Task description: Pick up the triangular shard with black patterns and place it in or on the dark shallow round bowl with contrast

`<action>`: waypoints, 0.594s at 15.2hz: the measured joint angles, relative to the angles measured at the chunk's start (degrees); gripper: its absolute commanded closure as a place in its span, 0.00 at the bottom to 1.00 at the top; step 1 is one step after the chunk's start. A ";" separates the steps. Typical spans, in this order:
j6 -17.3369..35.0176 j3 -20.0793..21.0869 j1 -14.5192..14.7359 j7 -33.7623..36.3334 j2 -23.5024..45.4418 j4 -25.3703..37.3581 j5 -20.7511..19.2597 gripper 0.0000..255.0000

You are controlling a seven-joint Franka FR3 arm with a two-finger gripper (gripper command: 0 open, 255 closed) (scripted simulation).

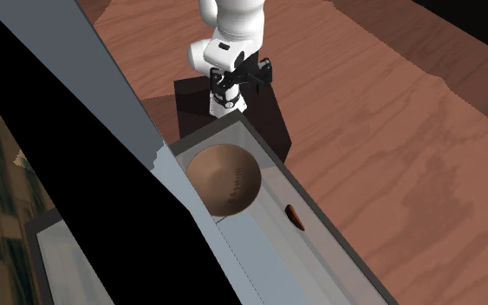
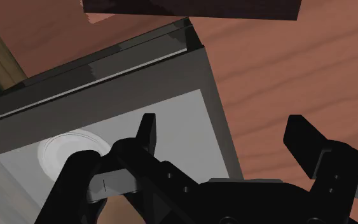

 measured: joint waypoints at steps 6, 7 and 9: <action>2.66 0.74 0.38 -1.03 10.15 6.47 -1.04 0.00; 3.15 1.15 0.55 -1.01 12.21 7.76 -1.18 0.00; 3.53 1.41 0.58 -1.66 17.67 12.35 -1.91 0.00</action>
